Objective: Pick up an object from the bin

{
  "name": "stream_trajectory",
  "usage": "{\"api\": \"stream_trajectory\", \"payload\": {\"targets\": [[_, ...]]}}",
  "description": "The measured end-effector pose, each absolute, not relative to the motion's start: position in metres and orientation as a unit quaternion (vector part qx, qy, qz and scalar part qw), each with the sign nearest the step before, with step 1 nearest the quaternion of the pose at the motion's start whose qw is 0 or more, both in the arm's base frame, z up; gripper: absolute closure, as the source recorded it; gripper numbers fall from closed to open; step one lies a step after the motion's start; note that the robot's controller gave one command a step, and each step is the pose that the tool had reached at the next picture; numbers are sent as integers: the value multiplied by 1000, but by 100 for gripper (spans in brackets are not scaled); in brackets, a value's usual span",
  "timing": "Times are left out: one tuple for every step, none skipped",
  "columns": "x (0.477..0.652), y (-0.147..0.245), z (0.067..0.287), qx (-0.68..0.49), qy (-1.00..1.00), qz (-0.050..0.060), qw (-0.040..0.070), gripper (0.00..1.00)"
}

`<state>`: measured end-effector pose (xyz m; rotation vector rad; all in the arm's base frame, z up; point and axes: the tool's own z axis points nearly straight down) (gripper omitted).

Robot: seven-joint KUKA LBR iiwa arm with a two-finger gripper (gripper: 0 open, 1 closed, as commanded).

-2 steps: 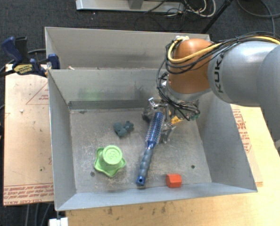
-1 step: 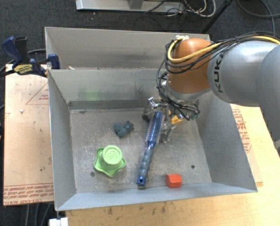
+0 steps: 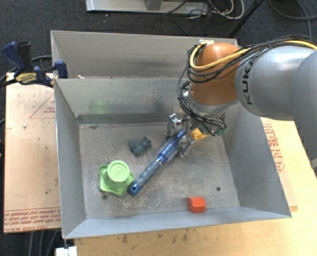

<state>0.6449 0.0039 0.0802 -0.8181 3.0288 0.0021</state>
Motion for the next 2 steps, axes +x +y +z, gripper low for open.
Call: {"api": "stream_trajectory", "payload": {"targets": [[648,5,159,-260,966,-1,6,100],[648,6,182,-259,966,0,3,100]]}}
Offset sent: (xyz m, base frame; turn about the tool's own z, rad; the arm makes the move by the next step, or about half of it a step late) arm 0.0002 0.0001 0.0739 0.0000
